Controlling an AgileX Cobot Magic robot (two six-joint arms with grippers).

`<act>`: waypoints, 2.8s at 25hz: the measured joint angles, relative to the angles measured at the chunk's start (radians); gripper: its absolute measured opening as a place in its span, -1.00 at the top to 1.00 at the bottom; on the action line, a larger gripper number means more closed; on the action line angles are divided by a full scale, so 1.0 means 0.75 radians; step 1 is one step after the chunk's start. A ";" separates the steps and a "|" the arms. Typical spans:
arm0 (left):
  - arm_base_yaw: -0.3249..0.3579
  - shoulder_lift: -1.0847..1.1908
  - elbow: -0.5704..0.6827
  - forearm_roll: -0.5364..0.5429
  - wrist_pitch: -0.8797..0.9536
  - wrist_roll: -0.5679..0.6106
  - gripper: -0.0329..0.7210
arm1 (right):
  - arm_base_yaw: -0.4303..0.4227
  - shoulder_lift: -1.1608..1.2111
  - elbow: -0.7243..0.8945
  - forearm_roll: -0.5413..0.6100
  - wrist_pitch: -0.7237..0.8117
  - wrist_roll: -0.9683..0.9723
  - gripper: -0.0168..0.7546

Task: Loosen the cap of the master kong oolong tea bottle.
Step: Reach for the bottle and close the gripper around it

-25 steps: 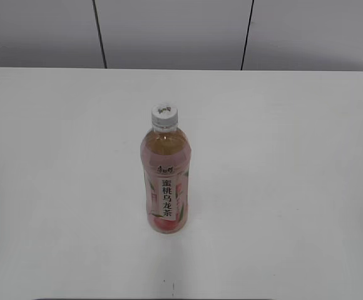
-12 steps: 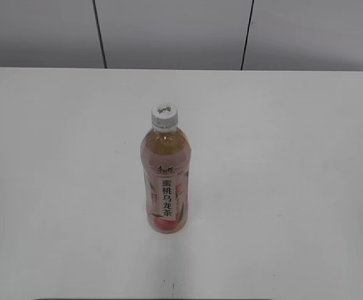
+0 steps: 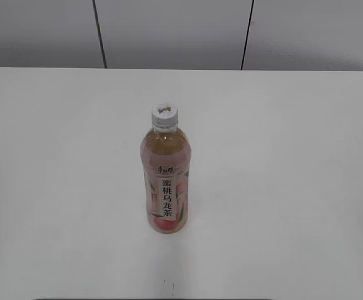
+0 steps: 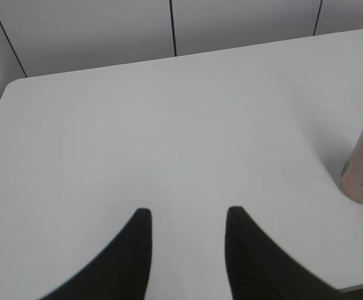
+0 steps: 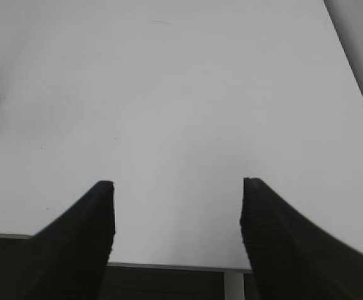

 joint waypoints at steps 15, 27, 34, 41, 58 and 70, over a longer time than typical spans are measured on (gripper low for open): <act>0.000 0.468 -0.026 -0.085 -0.688 0.000 0.27 | 0.000 0.000 0.000 0.000 0.000 0.000 -0.29; 0.000 1.127 -0.017 -0.311 -1.240 0.000 0.27 | 0.000 0.000 0.000 0.000 0.000 0.000 -0.29; -0.038 1.342 -0.016 -0.360 -1.585 0.000 0.27 | 0.000 0.000 0.000 0.000 0.000 0.000 -0.29; -0.093 1.618 -0.016 -0.215 -1.910 0.000 0.27 | 0.000 0.000 0.000 0.000 0.000 0.000 -0.29; -0.105 2.234 -0.017 0.400 -2.582 -0.250 0.20 | 0.000 0.000 0.000 0.000 0.000 0.000 -0.29; -0.105 2.232 0.197 0.655 -2.782 -0.464 -0.52 | 0.000 0.000 0.000 0.000 0.000 0.000 -0.29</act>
